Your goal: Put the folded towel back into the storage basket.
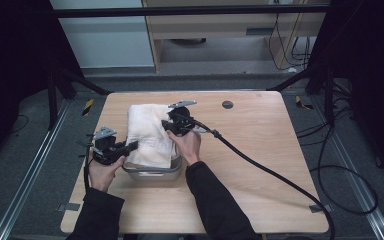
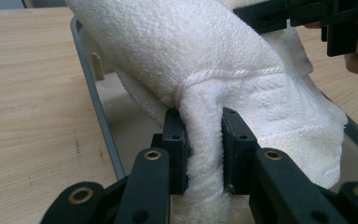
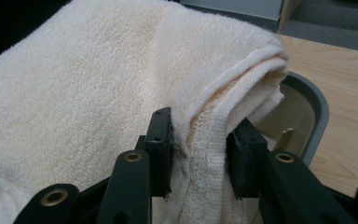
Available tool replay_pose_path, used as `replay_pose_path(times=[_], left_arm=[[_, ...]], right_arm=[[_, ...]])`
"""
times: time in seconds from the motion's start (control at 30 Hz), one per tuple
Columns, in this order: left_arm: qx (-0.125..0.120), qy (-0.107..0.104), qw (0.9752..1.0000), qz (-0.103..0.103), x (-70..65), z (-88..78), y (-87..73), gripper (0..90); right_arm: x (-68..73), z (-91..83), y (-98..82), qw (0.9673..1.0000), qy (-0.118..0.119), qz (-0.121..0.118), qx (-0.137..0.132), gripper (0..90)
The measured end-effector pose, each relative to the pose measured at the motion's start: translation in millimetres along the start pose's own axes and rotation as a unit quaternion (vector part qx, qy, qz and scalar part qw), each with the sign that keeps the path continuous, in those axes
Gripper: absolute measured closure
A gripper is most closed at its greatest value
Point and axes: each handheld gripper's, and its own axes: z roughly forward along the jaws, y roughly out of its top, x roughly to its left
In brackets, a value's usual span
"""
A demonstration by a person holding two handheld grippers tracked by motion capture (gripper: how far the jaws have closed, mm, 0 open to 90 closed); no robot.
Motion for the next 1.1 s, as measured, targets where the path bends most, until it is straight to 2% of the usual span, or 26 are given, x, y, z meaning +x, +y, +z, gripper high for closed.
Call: replay_pose_path(times=[0.27, 0.53, 0.6, 0.8, 0.93, 1.1], left_arm=[[0.018, 0.005, 0.9998, 0.003, 2.0, 8.5, -6.0, 73.0], [0.037, 0.015, 0.9992, 0.009, 1.6, 14.9, -10.2, 71.4], [0.038, 0.02, 0.999, 0.008, 1.1, 15.9, -10.5, 69.2], [0.023, 0.026, 0.9994, 0.006, -0.1, 11.7, -8.3, 60.1], [0.003, 0.032, 0.9994, 0.009, -1.3, 5.1, -4.7, 55.8], [-0.019, 0.025, 0.9994, 0.014, -4.0, -5.4, 1.1, 52.5]], right_arm=[[-2.2, 6.5, -10.0, 0.9999, -0.002, 0.0, 0.011, 64.9], [-5.9, 5.8, -16.7, 0.9995, -0.003, -0.019, 0.025, 63.5], [-5.9, 4.7, -17.3, 0.9991, -0.011, -0.031, 0.027, 62.8], [-4.3, -2.2, -16.8, 0.9989, -0.006, -0.041, 0.024, 61.1], [-3.9, -7.6, -16.2, 0.9987, -0.004, -0.048, 0.018, 60.1], [-6.3, -18.1, -14.3, 0.999, 0.003, -0.045, 0.005, 57.4]])
